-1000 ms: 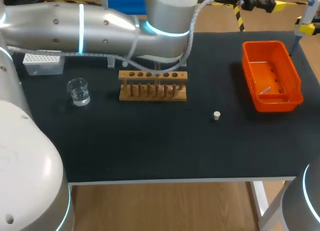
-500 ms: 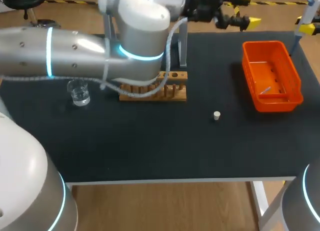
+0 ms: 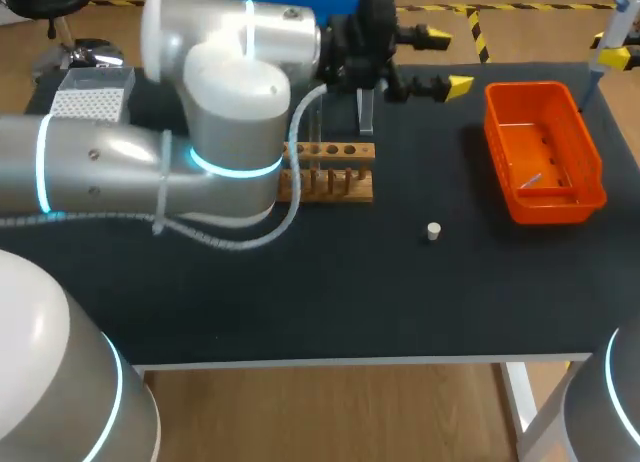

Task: Invert the test tube, pick up the pipette, mount the tip to pipette, aspirate from beaker and dispense into the tube, eject the tip, return the pipette, and cap with the stopper.

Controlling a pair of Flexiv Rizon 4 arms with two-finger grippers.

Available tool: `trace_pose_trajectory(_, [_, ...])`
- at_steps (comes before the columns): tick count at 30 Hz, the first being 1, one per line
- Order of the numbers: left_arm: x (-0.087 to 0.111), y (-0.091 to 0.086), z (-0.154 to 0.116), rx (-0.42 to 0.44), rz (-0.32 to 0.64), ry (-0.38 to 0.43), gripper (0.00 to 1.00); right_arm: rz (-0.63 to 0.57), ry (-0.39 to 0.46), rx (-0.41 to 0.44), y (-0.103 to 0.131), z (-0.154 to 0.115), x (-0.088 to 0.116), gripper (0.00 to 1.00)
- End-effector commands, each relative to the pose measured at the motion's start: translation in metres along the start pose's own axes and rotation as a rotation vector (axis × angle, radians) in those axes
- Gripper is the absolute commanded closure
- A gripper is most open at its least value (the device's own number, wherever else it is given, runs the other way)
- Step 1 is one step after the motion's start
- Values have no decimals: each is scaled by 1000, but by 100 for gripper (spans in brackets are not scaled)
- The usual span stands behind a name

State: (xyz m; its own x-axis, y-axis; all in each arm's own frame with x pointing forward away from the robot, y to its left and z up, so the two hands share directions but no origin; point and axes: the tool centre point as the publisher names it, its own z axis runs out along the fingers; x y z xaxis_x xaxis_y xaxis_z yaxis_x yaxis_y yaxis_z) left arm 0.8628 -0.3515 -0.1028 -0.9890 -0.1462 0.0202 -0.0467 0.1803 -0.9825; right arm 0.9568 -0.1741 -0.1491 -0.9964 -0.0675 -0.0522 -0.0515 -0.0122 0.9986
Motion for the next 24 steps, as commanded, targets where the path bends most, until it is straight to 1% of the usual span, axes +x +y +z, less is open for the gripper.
trace_pose_trajectory(1, [19,10,-25,68,-31,-84,0,0,6,3,0,-2,-2,100])
trace_pose_trajectory(19, [19,10,-25,68,-31,-84,0,0,6,3,0,-2,-2,100])
trace_pose_trajectory(24, [12,17,-37,105,20,-54,0,0,6,3,0,-2,-2,100])
